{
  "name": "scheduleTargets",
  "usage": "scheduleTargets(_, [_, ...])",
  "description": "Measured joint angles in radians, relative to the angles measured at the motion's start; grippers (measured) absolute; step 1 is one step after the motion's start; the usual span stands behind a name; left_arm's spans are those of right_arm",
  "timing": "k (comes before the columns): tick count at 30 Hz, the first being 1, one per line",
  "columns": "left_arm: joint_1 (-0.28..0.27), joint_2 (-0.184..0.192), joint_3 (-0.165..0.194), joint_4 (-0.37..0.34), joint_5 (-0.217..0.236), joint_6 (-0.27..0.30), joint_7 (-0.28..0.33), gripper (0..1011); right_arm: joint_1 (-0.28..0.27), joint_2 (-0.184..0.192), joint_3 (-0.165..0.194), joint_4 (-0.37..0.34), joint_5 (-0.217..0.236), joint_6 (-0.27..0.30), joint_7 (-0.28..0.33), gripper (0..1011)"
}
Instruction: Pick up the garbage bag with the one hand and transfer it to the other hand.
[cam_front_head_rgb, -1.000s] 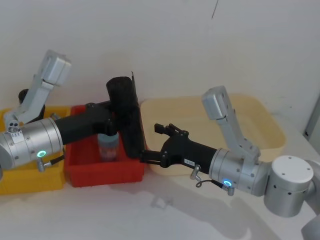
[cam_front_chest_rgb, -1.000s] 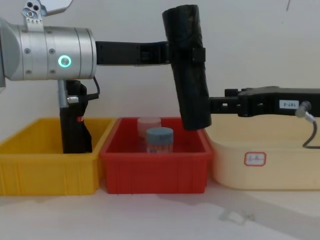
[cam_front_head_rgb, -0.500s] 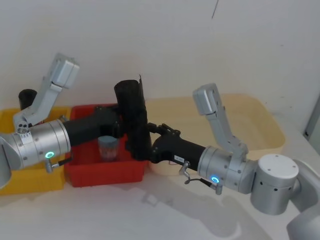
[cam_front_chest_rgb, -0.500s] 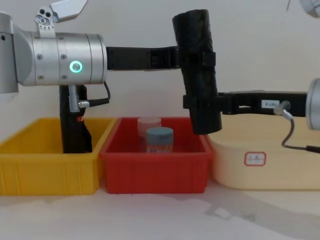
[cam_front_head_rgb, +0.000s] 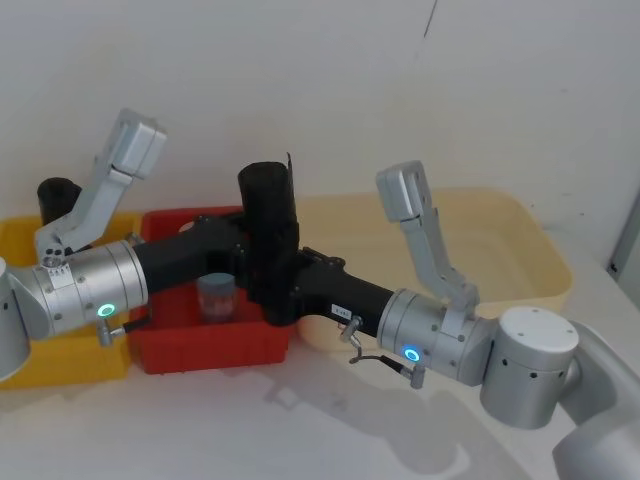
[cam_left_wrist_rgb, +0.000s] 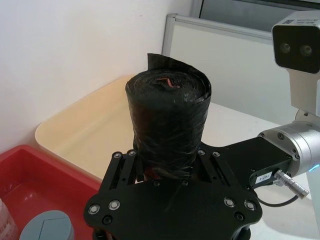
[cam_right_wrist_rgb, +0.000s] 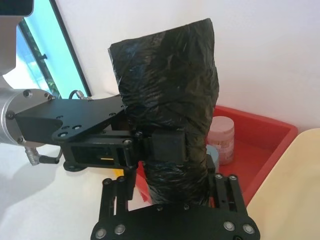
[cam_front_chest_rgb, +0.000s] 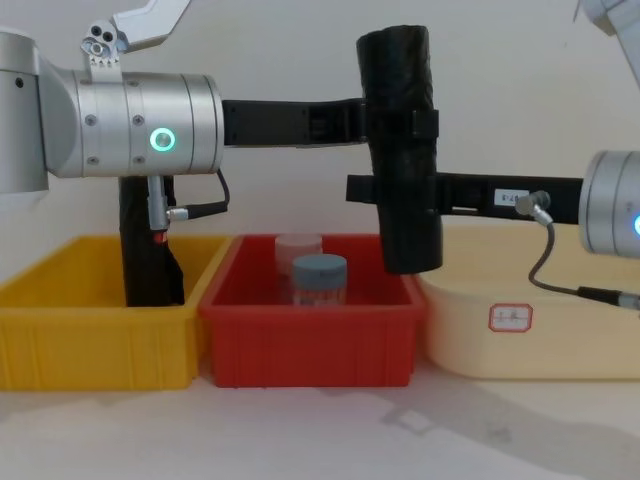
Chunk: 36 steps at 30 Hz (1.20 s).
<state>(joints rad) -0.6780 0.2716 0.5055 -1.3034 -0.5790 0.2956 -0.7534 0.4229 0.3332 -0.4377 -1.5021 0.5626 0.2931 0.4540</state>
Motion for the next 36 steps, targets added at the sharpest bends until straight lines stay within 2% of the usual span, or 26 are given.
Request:
scheduleTargets(3, [-0.001, -0.001, 0.001, 0.002, -0.001, -0.001, 0.0, 460, 0.001, -0.006, 0.0, 0.002, 0.006, 0.001, -0.003, 740])
scheduleTargets(5, [-0.002, -0.001, 0.002, 0.003, -0.001, -0.001, 0.001, 460, 0.002, -0.01, -0.001, 0.004, 0.011, 0.001, -0.005, 642])
scheduleTargets(9, [-0.002, -0.002, 0.003, 0.005, -0.002, -0.001, 0.001, 460, 0.002, -0.014, -0.001, 0.005, 0.015, 0.002, -0.007, 573])
scheduleTargets(14, [-0.003, -0.002, 0.005, 0.007, -0.002, -0.002, 0.002, 567, 0.003, -0.016, -0.002, 0.006, 0.019, 0.002, -0.008, 538])
scheduleTargets(20, [-0.003, -0.002, 0.006, 0.007, -0.003, -0.002, 0.003, 755, 0.003, -0.014, -0.002, 0.006, 0.02, -0.002, -0.013, 538])
scheduleTargets(29, [0.019, 0.014, -0.001, -0.029, -0.011, 0.0, 0.02, 1001, 0.02, -0.011, 0.003, 0.024, 0.016, -0.03, -0.027, 537])
scheduleTargets(36, [0.059, 0.032, -0.029, -0.08, -0.029, 0.001, 0.055, 1001, 0.048, -0.006, 0.006, 0.058, 0.005, -0.05, -0.034, 538])
